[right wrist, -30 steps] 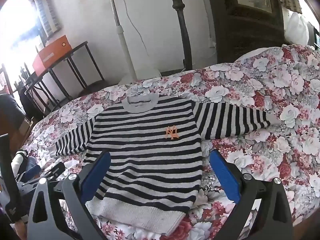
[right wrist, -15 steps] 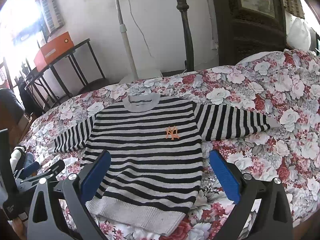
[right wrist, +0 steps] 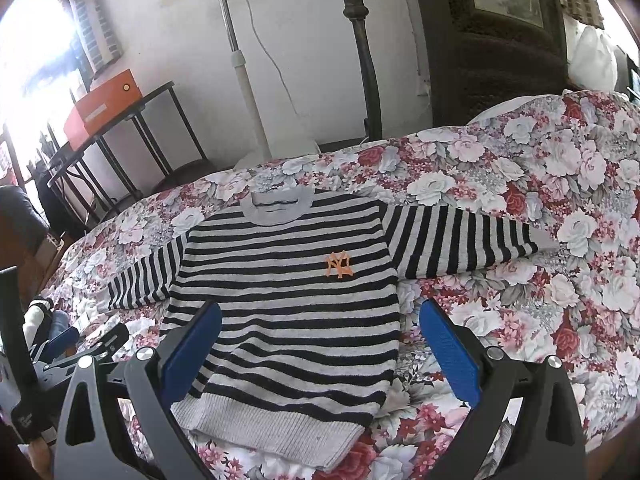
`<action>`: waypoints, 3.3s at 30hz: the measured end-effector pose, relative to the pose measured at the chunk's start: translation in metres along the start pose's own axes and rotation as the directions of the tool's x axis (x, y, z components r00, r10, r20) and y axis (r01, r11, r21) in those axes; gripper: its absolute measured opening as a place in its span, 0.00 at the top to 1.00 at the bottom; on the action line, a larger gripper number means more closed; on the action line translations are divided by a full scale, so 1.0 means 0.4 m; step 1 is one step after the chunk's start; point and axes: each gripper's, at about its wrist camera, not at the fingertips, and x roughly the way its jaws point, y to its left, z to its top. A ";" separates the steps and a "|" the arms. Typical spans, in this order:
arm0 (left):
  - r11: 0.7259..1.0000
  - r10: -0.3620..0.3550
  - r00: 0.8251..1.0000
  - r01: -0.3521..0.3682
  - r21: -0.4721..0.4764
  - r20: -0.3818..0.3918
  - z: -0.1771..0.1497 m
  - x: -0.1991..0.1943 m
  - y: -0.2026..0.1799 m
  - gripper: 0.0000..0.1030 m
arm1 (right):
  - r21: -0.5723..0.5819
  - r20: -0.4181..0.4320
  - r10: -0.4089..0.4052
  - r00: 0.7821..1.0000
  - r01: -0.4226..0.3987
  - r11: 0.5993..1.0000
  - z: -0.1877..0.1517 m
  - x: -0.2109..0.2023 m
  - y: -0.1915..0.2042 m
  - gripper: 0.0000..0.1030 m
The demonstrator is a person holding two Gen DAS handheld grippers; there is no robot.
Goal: Fold small clothes
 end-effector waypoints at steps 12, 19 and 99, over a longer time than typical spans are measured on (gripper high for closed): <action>1.000 -0.001 1.000 0.001 0.000 0.000 -0.001 0.000 0.000 0.05 | 0.003 -0.001 -0.001 1.000 0.001 1.000 0.001 0.000 0.000 0.03; 1.000 -0.001 1.000 0.001 0.001 0.001 -0.002 0.000 0.000 0.05 | 0.004 -0.001 0.000 1.000 0.000 1.000 0.001 0.000 0.001 0.03; 0.838 -0.538 0.718 0.399 -0.371 -0.443 -0.069 0.394 0.068 0.89 | 0.505 -0.183 0.485 0.855 -0.341 0.793 -0.176 0.235 -0.193 0.89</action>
